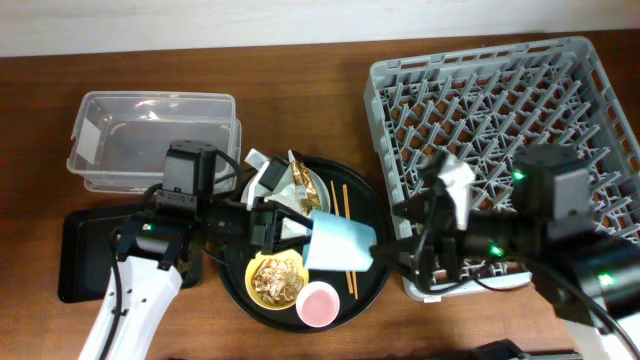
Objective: Sort waste into correct bins and load items into the dishwasher rack
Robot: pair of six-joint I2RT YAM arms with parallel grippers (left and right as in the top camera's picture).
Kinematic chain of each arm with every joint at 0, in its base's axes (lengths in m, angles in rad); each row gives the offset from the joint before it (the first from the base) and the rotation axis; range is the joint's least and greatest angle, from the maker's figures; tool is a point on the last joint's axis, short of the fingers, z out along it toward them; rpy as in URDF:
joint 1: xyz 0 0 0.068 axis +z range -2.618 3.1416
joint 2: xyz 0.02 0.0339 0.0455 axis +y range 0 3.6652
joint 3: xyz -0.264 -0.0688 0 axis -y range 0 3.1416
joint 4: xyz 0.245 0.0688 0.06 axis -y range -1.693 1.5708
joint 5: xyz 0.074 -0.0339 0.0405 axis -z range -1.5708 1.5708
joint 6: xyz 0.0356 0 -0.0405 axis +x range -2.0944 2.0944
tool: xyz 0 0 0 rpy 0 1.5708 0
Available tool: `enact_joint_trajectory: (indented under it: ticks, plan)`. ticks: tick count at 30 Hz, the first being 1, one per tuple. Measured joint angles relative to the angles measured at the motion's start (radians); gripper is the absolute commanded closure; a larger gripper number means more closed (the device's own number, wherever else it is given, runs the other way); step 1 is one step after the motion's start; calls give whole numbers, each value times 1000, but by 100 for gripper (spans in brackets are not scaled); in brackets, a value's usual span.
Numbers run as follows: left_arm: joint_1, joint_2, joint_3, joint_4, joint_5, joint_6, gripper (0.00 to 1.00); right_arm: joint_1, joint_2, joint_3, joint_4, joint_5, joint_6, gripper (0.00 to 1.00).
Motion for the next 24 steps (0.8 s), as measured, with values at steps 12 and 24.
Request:
enact_joint_trajectory:
  ticks: [12,24]
  plan:
    - [2,0,0,24,93,45,100,197,79,-1,53,-59,42,39]
    - [2,1,1,-33,-90,48,1,38,11,0,-80,44,66,44]
